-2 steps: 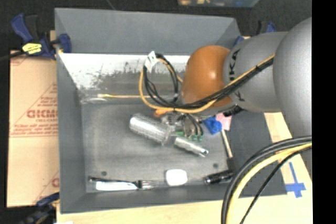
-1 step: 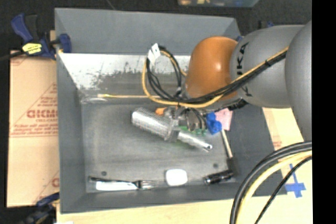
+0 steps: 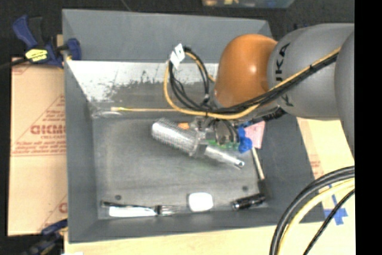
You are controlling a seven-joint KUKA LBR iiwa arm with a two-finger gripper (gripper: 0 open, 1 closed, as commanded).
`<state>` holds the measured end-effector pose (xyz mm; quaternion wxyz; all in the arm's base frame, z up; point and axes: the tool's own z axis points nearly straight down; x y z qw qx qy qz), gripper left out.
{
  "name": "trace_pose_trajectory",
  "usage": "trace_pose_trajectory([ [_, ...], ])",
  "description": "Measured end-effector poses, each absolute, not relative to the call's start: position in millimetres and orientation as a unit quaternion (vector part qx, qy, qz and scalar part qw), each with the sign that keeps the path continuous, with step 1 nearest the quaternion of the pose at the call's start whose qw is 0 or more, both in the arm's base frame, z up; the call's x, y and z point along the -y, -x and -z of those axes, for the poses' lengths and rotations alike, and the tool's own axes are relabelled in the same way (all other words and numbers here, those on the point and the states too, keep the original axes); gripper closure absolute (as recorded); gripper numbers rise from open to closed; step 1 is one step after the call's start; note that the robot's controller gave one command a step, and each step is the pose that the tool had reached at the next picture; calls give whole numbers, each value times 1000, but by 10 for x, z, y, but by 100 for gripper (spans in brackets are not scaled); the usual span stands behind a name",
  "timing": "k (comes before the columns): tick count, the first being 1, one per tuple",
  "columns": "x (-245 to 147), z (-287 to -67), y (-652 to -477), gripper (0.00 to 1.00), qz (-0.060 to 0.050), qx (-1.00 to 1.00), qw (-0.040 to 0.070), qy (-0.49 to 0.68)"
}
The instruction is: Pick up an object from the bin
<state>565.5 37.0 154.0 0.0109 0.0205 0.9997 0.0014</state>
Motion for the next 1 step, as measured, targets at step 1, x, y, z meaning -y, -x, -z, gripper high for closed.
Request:
trace_pose_trajectory([
  [1,-370,-1690,-5654,100,-1,-1000,11,-20],
])
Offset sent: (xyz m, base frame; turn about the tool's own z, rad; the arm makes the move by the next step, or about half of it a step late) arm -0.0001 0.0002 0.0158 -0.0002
